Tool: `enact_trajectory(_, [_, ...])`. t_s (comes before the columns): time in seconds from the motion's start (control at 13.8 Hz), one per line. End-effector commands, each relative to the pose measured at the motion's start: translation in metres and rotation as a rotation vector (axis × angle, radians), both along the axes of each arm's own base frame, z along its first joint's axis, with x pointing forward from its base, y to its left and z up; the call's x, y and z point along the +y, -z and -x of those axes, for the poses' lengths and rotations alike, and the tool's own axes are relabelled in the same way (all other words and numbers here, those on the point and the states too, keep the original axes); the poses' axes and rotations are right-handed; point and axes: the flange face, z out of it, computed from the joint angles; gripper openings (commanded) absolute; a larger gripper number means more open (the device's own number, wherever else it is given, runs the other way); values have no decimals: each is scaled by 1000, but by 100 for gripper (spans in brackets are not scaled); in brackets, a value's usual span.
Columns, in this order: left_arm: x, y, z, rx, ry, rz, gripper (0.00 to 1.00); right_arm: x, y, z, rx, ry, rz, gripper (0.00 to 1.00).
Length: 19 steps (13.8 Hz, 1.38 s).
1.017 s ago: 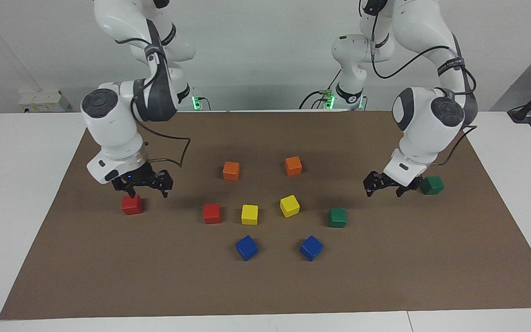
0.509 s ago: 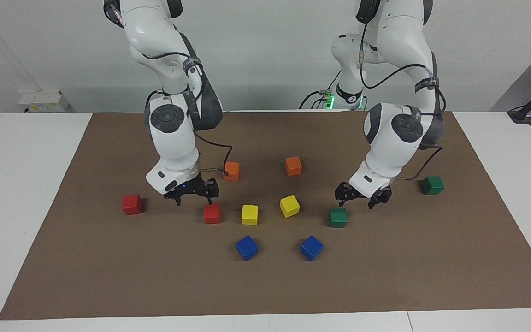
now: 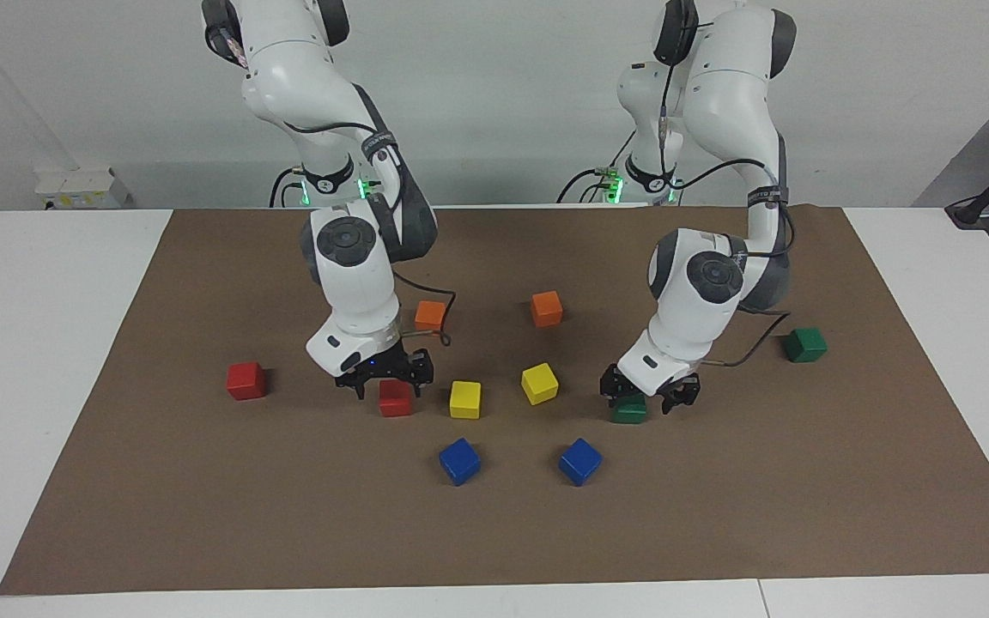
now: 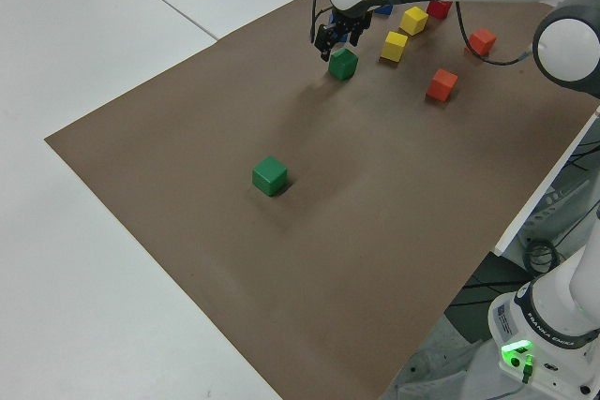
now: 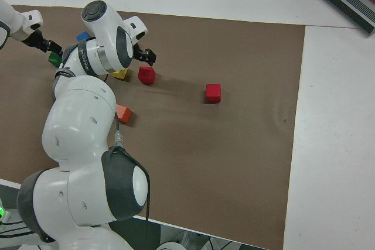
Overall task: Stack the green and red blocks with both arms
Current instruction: 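Grasp the second green cube with the left gripper while the right gripper grasps red, then stack the green cube on green with the left gripper while the right gripper stacks red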
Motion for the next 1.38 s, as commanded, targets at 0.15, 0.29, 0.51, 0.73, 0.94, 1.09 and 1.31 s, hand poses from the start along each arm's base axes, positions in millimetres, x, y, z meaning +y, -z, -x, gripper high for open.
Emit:
enact_trajectory(0.15, [-8, 17, 8, -14, 21, -17, 89, -20, 22, 9, -17, -3, 5, 100])
enact_trajectory(0.29, [-7, 19, 12, 12, 25, -31, 1, -22, 25, 11, -16, 0, 5, 100])
enact_trajectory(0.51, [-4, 6, 9, 46, 22, -45, 0, -21, 37, 17, -29, 0, -3, 100])
enact_trajectory(0.73, [32, -27, -1, 48, -30, -40, 0, -16, 41, 21, -31, -3, -7, 100])
enact_trajectory(0.94, [109, -67, -1, 66, -102, -39, 0, -22, 41, 17, -32, -14, -3, 18])
enact_trajectory(1.09, [151, -85, 10, 82, -60, -48, 0, -30, 36, 12, -17, -70, 16, 0])
enact_trajectory(1.31, [230, -93, 34, 99, -4, -56, 0, -69, 7, -9, 16, -83, 41, 0])
